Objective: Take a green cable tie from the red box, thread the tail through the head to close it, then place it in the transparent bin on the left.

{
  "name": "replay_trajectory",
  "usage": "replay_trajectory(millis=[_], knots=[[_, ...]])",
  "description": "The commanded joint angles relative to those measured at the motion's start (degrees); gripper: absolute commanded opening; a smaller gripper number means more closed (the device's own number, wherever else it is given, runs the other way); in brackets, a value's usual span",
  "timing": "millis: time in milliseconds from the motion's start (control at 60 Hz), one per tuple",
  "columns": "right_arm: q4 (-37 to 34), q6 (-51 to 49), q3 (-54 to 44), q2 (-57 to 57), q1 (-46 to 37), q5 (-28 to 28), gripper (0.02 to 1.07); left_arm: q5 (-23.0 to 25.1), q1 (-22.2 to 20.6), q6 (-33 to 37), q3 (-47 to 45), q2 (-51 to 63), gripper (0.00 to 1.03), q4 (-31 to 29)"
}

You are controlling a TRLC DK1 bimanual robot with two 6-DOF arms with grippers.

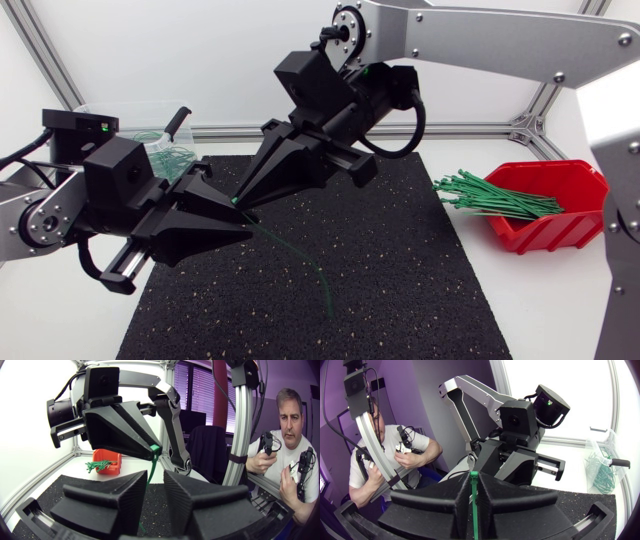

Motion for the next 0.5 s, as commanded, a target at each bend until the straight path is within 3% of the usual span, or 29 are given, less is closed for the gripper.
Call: replay_trajectory(millis=[0,483], knots=[[-11.1,-1.7,-1.4,-0.9,-0.5,-0.8,0.07,1.4,-0.4,-0.7,-0.2,-0.7,0.17,0.5],[-10.7,-2.2,-1.6,0.0,-0.9,-0.9,0.07,1.4,-0.4,-1.4,0.2,-0.7,0.04,0.7]])
